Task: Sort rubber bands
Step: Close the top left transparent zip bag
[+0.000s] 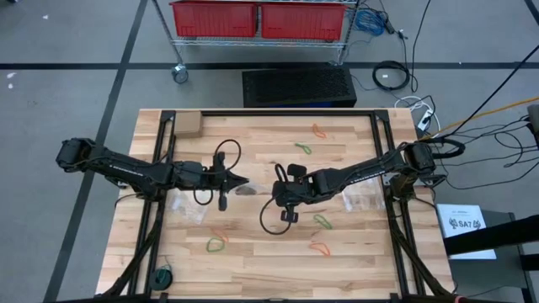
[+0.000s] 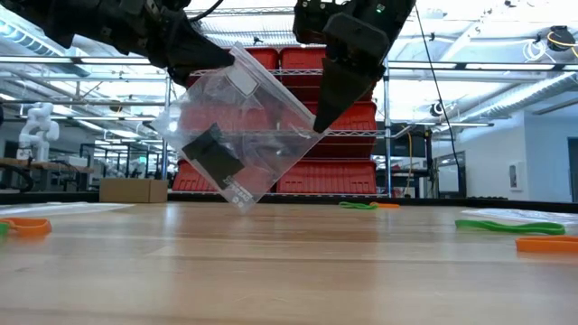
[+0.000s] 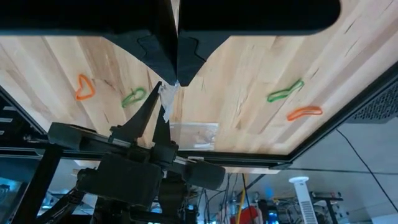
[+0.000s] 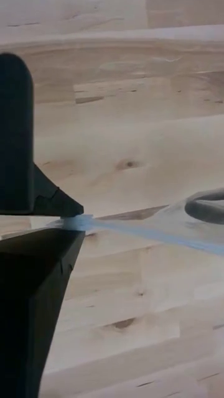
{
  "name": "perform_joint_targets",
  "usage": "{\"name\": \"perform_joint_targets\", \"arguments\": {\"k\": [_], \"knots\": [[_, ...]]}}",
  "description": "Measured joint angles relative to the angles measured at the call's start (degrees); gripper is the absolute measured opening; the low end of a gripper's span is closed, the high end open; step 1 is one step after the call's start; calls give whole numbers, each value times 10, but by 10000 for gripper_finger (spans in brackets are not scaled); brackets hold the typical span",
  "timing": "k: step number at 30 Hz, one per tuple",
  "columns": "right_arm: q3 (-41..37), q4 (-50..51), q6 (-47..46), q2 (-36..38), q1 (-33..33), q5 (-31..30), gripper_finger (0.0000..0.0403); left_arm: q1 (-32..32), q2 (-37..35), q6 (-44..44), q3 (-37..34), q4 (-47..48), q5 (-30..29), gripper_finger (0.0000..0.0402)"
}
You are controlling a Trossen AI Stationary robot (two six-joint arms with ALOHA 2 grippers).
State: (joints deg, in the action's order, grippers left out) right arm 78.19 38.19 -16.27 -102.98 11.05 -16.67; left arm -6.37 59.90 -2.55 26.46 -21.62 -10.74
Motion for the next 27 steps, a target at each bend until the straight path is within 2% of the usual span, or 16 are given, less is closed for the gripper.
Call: {"name": "perform_joint_targets", "arguments": {"k": [14,27], "knots": [[0,7,-2,0,0,0,24,0,0,-1,0,1,0,0],[-1,80,-42,2,8,7,112,0,-1,-5,1,2,-3,0]]}}
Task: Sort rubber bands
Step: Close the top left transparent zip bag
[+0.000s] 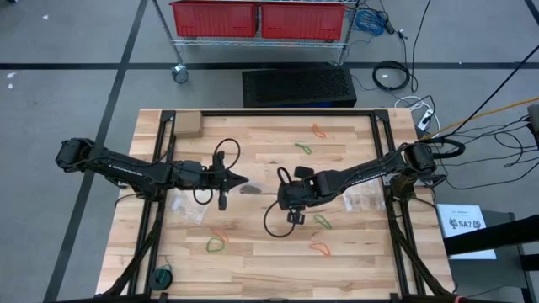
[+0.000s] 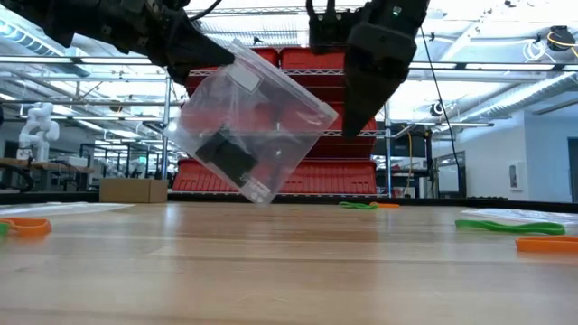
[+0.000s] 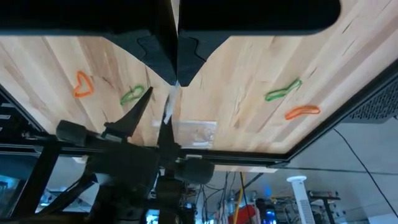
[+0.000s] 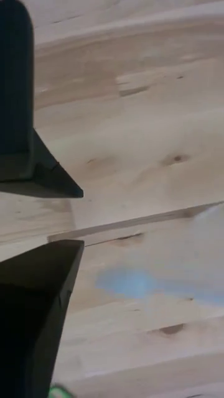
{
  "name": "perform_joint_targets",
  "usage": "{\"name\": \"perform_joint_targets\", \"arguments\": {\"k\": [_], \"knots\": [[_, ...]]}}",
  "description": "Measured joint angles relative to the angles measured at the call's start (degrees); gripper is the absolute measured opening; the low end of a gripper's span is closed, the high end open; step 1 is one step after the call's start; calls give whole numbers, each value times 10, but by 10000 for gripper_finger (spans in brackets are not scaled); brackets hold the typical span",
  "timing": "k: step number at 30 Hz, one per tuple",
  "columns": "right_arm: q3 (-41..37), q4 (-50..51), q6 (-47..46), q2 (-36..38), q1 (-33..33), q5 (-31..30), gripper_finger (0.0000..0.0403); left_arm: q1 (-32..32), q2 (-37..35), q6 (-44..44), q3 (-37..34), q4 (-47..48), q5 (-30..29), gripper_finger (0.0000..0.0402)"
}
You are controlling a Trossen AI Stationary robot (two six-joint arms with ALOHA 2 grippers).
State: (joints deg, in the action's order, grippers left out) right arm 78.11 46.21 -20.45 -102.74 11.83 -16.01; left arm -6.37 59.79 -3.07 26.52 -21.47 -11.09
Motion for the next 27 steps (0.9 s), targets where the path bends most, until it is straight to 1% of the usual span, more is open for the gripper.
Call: {"name": "perform_joint_targets", "arguments": {"k": [5,9,11,18,21,27], "knots": [[0,42,-16,0,4,-1,133,0,0,-9,0,21,0,0],[0,81,-29,0,4,-1,136,11,6,-32,0,63,-15,0],[0,101,-29,0,4,-1,134,20,13,-47,0,68,-17,0],[1,127,-42,0,4,-3,108,69,54,-56,0,68,-23,0],[1,130,-38,0,6,-4,92,102,74,-52,0,69,-53,0],[1,147,-32,1,7,-6,50,180,117,-11,0,59,-59,2]]}}
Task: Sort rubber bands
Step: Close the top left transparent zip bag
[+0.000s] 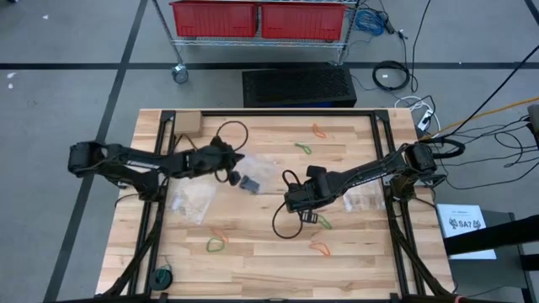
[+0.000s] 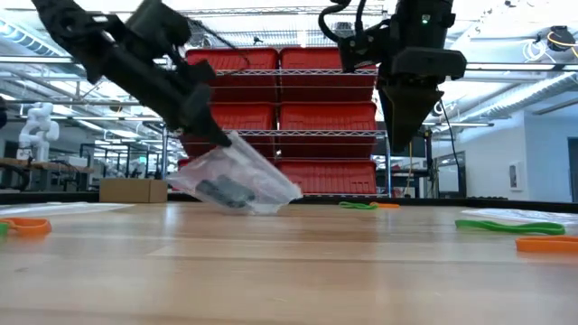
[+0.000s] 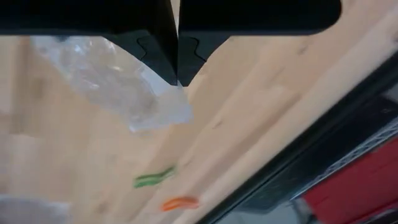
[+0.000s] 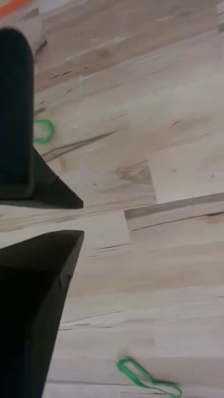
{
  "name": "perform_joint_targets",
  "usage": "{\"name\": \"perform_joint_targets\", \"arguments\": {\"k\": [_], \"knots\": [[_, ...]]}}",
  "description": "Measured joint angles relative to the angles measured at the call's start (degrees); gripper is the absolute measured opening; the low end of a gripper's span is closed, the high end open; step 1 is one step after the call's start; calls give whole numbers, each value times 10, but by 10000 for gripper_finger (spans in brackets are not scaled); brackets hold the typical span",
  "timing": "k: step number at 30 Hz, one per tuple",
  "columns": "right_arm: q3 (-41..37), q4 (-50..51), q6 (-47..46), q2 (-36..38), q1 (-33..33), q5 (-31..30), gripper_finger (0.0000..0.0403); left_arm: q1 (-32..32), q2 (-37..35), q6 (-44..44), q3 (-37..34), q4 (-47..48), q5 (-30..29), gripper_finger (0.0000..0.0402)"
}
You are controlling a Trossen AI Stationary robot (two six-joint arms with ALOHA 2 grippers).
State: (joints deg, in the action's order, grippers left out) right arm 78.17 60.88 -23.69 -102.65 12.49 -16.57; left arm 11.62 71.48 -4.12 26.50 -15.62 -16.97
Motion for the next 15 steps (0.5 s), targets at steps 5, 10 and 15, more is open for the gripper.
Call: {"name": "perform_joint_targets", "arguments": {"k": [5,10,15], "knots": [[0,2,13,0,-1,-21,9,29,30,16,0,-23,-1,35],[0,-1,23,0,-2,-73,2,31,35,17,0,-64,0,92],[-19,-37,40,1,-16,-89,0,48,27,20,0,-84,2,151]]}}
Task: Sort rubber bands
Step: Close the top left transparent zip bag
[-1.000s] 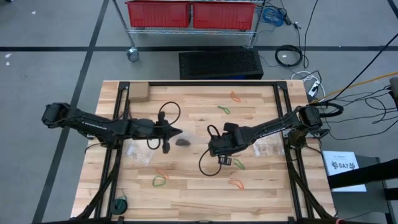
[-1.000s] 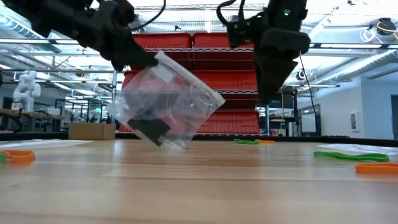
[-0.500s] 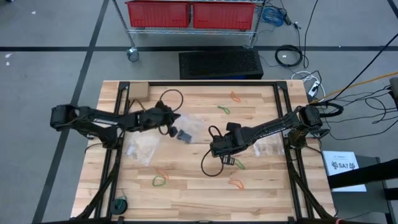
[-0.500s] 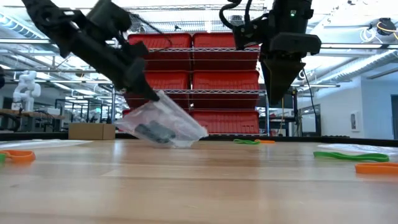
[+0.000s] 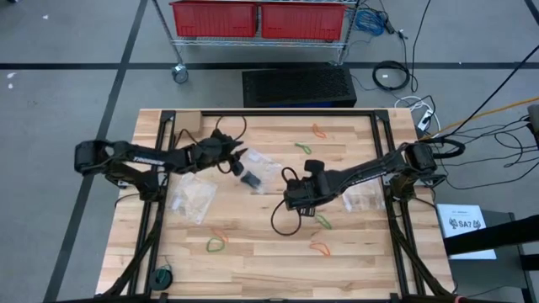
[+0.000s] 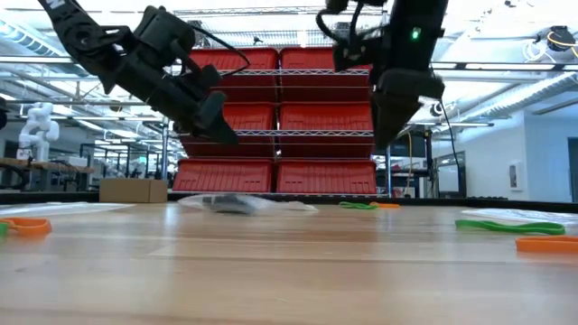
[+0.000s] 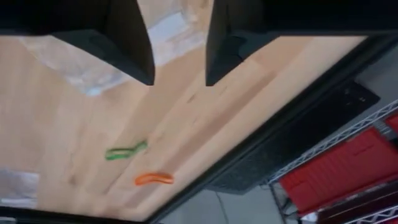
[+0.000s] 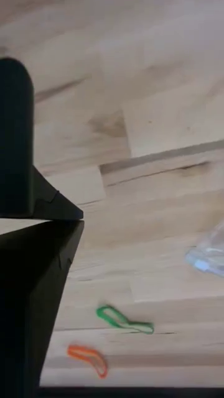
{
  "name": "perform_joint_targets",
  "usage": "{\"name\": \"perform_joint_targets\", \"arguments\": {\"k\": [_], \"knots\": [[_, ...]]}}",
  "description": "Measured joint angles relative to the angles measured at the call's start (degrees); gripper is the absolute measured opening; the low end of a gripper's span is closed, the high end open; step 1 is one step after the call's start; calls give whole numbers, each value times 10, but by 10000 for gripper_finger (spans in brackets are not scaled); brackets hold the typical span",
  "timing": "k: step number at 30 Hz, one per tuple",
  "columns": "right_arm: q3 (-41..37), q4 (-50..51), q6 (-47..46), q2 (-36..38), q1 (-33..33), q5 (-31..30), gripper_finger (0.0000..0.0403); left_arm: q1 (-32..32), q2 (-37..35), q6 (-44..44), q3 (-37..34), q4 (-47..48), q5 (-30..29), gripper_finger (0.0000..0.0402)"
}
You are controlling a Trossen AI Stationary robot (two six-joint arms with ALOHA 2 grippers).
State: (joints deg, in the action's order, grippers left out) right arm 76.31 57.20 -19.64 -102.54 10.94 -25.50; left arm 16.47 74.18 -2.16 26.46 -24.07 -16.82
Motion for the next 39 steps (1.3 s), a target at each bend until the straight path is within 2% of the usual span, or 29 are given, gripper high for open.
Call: {"name": "perform_joint_targets", "arguments": {"k": [3,7,10,14,16,17,23,26,29,35,39], "knots": [[-35,-87,20,0,-17,4,0,19,-4,0,0,6,0,176],[-95,-315,74,0,-47,71,0,32,-15,-3,0,39,-3,178],[-132,-488,86,0,-72,94,0,30,-40,-5,0,81,-30,147],[-160,-625,52,-6,-113,96,0,25,-91,-20,0,151,-60,65],[-164,-641,40,-18,-134,121,0,22,-119,-20,0,172,-60,21],[-162,-646,35,-27,-142,135,0,20,-133,-21,-1,176,-59,11],[-113,-656,38,-107,-174,163,0,5,-205,-41,-29,176,3,5],[-71,-634,49,-150,-190,202,0,-9,-232,-51,-43,178,22,5],[-26,-587,53,-184,-211,215,0,-24,-256,-57,-54,175,24,5],[70,-496,72,-232,-250,203,0,-40,-300,-66,-74,167,18,4],[123,-472,106,-240,-270,122,0,-46,-317,-65,-74,168,6,4]]}}
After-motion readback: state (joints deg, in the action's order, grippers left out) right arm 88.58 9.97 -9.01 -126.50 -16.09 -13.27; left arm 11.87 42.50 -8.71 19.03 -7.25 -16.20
